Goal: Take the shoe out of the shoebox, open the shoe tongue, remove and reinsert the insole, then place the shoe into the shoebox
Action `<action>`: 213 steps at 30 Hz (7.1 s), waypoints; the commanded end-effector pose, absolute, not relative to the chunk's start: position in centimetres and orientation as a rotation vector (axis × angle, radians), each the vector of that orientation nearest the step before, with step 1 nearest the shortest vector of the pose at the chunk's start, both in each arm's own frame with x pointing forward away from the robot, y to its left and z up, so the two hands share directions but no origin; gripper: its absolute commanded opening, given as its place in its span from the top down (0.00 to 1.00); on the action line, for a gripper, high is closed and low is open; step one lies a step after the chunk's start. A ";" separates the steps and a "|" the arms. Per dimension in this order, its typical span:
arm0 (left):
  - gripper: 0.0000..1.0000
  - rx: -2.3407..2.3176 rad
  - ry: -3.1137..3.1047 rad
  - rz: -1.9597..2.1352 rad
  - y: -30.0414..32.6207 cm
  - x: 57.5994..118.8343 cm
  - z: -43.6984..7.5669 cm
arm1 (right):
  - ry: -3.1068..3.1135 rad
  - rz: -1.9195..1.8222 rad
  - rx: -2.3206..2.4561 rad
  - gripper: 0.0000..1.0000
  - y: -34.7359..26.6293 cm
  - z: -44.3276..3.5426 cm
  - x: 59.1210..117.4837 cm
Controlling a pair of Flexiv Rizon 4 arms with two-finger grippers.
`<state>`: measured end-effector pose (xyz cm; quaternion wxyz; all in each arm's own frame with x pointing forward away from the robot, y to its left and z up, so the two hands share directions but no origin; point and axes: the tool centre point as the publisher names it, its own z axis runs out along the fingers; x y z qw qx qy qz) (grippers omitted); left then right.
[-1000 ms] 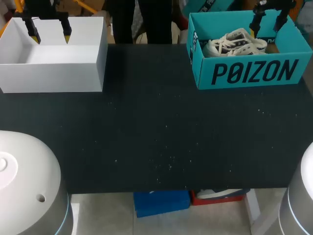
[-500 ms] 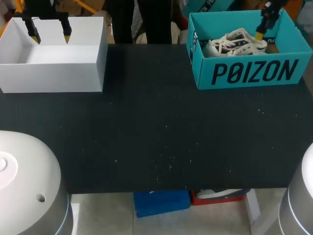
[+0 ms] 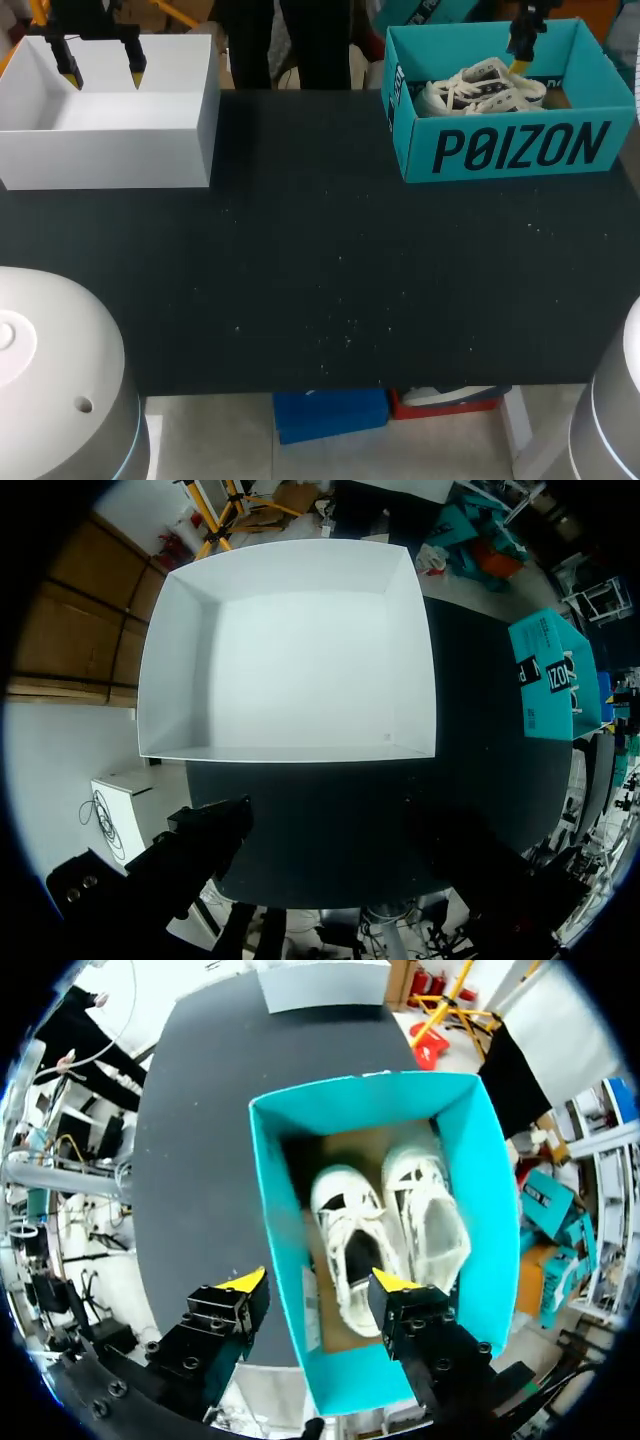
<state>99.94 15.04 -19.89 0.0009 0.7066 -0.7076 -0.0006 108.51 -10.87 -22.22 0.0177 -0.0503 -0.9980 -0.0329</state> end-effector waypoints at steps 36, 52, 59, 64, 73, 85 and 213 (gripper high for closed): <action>0.00 2.219 -2.222 -0.001 15.0 100.0 -19.9 | -3.135 0.016 0.226 0.78 -15.8 -36.0 117.9; 0.00 2.219 -2.222 -0.001 15.0 100.0 -19.9 | -3.072 -0.022 0.233 0.76 -14.5 -39.7 116.1; 0.00 2.219 -2.222 -0.001 15.0 100.0 -19.9 | -3.053 -0.012 0.207 0.75 -14.8 -40.8 115.7; 0.00 2.219 -2.222 -0.001 15.0 100.0 -19.9 | -3.055 0.003 0.191 1.00 -14.9 -41.0 115.7; 0.00 2.219 -2.222 -0.001 15.0 100.0 -19.9 | -3.060 0.040 0.188 1.00 -15.2 -38.6 115.4; 0.00 2.219 -2.222 -0.001 15.0 100.0 -19.9 | -3.066 0.132 0.105 1.00 -15.8 -27.9 116.1; 0.00 2.219 -2.222 -0.001 15.0 100.0 -19.9 | -2.987 -0.811 0.144 0.00 17.1 -27.6 87.9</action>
